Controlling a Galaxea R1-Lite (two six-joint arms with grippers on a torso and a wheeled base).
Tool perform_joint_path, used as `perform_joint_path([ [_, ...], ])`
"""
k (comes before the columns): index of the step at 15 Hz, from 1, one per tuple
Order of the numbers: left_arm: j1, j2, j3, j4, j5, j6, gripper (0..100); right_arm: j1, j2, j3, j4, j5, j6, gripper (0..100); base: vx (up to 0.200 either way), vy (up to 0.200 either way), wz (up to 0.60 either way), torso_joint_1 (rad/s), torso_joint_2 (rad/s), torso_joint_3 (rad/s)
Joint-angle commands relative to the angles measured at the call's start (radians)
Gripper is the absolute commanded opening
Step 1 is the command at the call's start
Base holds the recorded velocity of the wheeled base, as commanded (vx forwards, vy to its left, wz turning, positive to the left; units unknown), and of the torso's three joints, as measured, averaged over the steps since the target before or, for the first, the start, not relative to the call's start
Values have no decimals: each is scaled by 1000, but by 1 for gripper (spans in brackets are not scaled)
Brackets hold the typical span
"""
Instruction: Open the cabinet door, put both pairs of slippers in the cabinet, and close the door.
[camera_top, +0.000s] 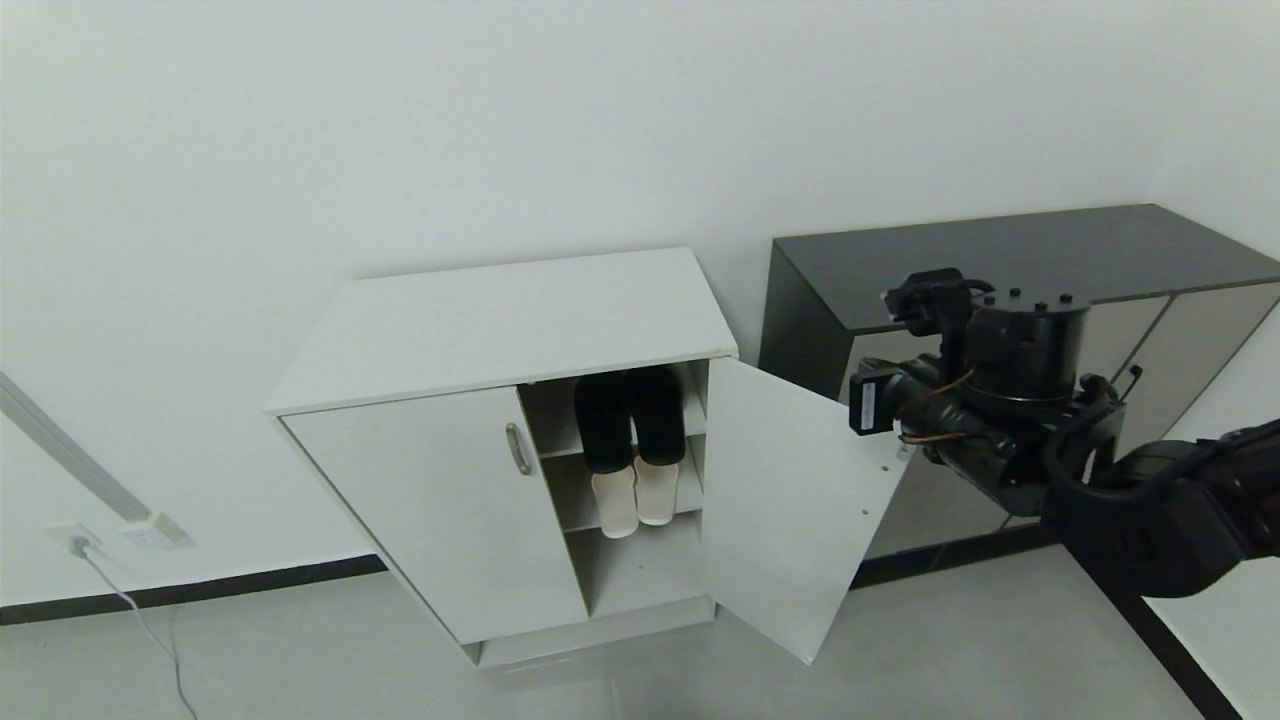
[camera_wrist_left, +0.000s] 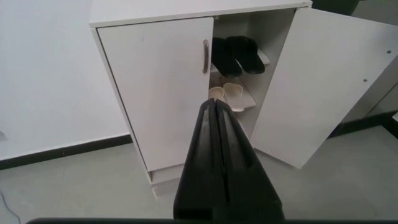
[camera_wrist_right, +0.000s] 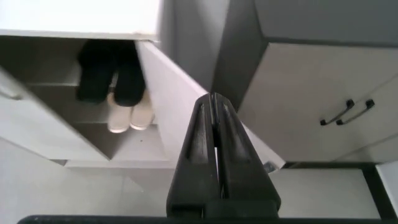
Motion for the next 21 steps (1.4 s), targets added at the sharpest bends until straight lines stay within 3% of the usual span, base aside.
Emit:
perform_joint_path([
  [1,-1,1,0,-1,0,0,0,-48,80,-36,-2,18,14,0,0,0,0,0,0,0],
  [7,0,1,0,-1,0,1,0,-125,238,-150,0,141,47,0,0,0,0,0,0,0],
  [14,0,1,0,0,0,0,0,-160,326,-190,-7,150,47,0,0,0,0,0,0,0],
  [18,0,0,0,-1,0,0,0,-151,309,-178,-5,149,48,0,0,0,0,0,0,0],
  [21,0,1,0,0,0,0,0,-92,251,-98,-7,149,59,0,0,0,0,0,0,0],
])
